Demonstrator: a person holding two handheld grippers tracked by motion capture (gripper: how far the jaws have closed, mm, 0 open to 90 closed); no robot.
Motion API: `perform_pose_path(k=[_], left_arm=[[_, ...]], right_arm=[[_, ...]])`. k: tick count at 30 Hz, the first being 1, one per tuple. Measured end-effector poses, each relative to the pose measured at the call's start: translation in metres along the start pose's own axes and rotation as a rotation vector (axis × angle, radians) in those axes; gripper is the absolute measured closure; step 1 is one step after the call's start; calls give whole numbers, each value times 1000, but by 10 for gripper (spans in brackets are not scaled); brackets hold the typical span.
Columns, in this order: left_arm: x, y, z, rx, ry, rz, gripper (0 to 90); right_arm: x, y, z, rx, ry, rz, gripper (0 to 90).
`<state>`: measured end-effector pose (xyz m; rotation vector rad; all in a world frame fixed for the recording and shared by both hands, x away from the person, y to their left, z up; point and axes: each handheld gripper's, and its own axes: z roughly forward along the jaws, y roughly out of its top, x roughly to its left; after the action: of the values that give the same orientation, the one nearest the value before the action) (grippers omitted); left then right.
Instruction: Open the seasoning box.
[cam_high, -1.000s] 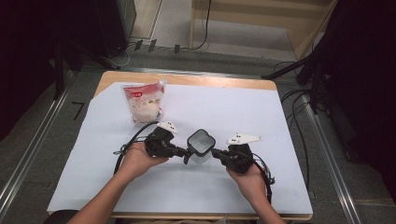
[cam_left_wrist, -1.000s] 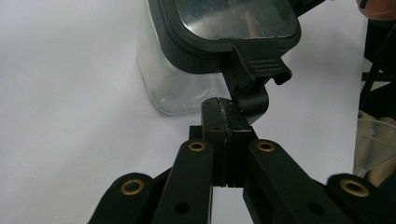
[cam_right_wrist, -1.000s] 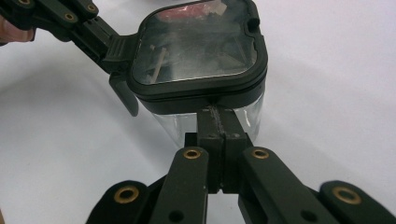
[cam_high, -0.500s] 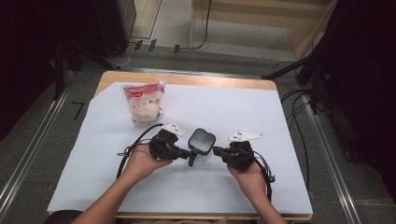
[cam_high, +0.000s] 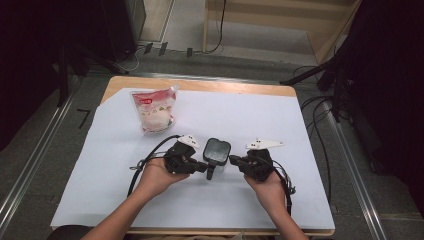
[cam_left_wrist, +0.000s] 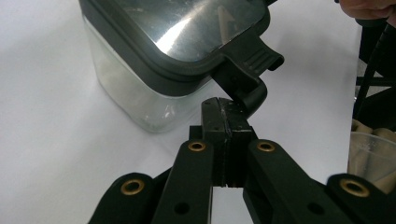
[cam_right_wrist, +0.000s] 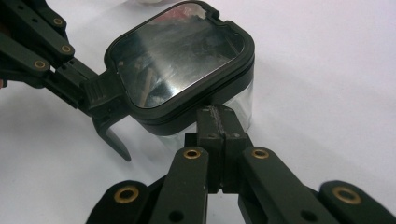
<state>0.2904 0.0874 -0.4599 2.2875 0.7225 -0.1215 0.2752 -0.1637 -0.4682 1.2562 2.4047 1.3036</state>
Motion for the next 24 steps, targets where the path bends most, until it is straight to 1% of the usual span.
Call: perform_pose_path(k=[1,3,5,6,10,14,17,18,19,22,23,24], left_arm=[[-1,1,0,10,5,2,900],[-4,2,2,-1,-3,2,900],[-6,3,3,1,-6,8,900],[-7,3,4,-12,-14,12,900],[-10,5,6,-13,-15,18,900],[-14,7,9,-10,-25,25,900],[-17,9,13,-16,-44,36,900],[-18,11,16,-22,-55,46,900],[-18,12,17,-18,-63,50,900],[-19,13,16,-16,-74,51,900],[-19,13,14,-15,-90,58,900],[-20,13,13,-8,-90,68,900]], right_arm=[[-1,0,-1,-2,-1,1,900],[-1,0,-2,-6,-3,2,900],[-2,1,-4,-13,-6,1,900],[-2,1,-4,-14,-7,2,900],[-3,1,-6,-17,-8,2,900],[-3,0,-10,-22,-10,3,900],[-2,-2,-14,-25,-20,-6,900],[-1,-4,-19,-27,-21,3,900],[-1,-5,-21,-30,-20,-1,900],[0,-8,-26,-30,-23,2,900],[1,-9,-28,-32,-21,6,900],[2,-11,-31,-31,-17,7,900]])
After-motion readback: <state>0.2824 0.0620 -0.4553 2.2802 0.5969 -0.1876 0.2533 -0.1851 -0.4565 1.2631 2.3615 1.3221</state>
